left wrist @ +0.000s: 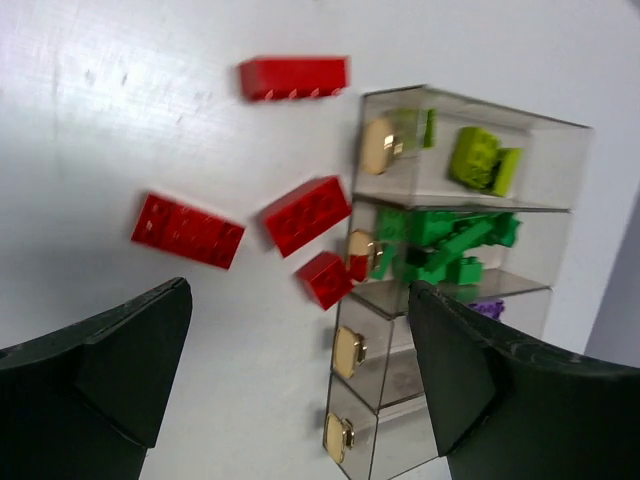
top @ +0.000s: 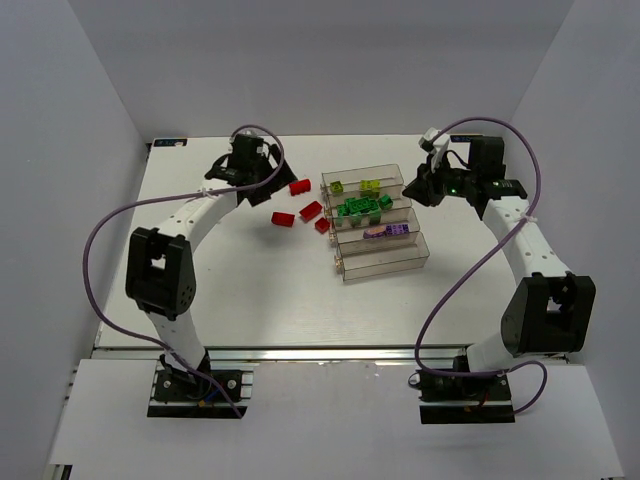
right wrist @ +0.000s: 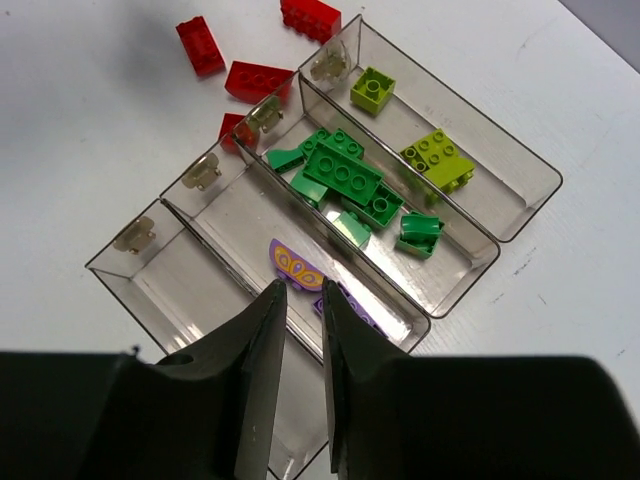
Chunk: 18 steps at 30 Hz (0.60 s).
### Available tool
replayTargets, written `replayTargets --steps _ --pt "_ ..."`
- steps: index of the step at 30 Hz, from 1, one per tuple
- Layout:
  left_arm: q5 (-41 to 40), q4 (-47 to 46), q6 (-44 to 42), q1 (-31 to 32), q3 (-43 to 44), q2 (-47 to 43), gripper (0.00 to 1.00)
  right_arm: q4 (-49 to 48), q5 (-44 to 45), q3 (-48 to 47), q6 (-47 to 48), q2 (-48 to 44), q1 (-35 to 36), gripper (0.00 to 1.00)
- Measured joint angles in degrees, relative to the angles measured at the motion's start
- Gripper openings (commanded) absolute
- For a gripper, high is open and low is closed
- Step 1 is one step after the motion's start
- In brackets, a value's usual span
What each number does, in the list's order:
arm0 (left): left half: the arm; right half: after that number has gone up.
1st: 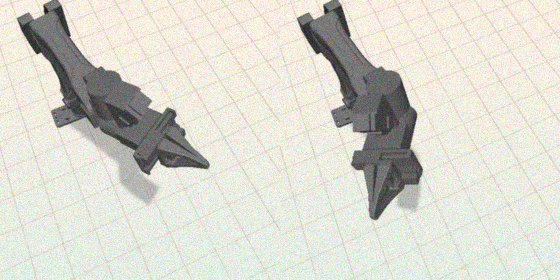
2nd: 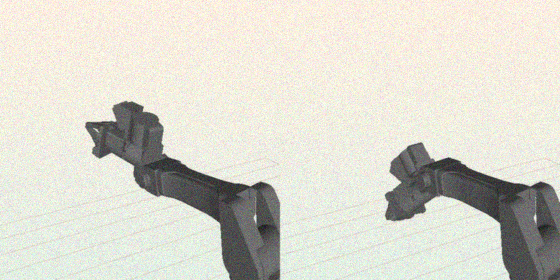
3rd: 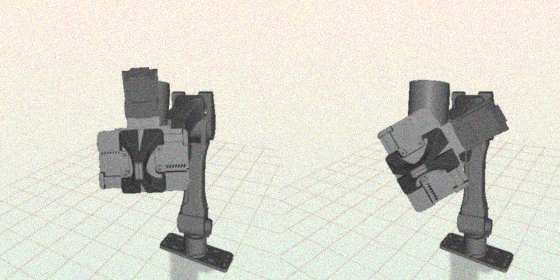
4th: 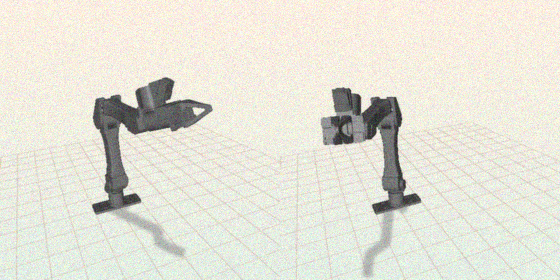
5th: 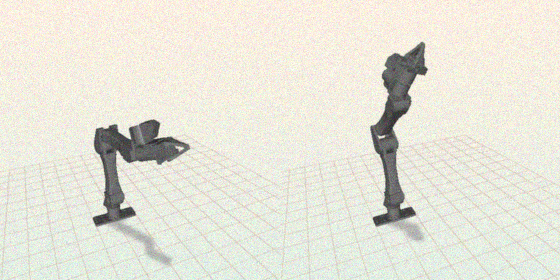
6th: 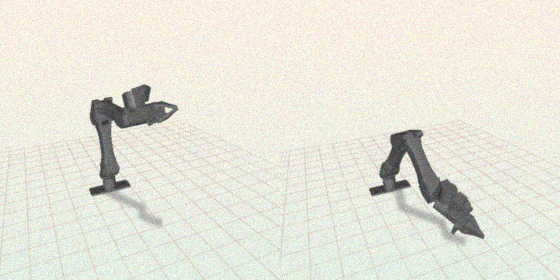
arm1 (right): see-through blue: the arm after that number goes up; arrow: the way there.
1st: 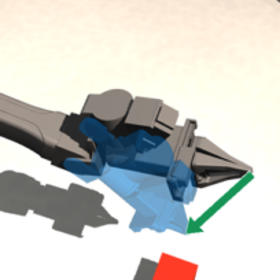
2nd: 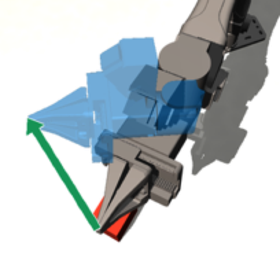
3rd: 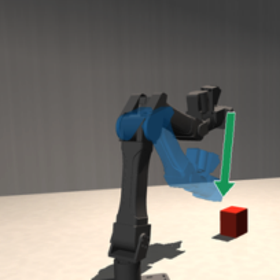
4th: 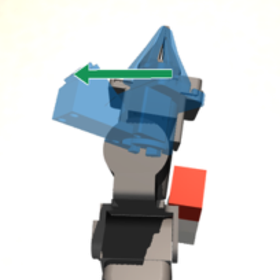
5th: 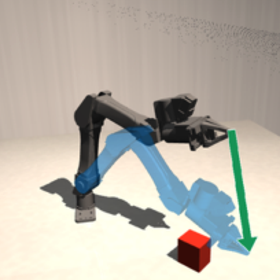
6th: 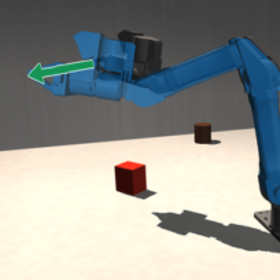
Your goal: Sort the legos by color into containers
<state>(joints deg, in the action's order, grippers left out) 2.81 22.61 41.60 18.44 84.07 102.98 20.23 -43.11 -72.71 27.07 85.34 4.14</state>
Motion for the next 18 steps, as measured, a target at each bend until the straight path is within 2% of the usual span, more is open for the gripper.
replayTargets --steps 11,18 --pt "-8.3 25.2 18.8 2.1 14.5 15.3 0.98 -0.8 0.3 1.1 -3.1 -0.1 0.0 0.28" --pt "-11.5 35.0 26.9 1.9 23.3 23.5 0.98 -1.6 1.4 3.3 -4.2 -0.8 0.0 0.28"
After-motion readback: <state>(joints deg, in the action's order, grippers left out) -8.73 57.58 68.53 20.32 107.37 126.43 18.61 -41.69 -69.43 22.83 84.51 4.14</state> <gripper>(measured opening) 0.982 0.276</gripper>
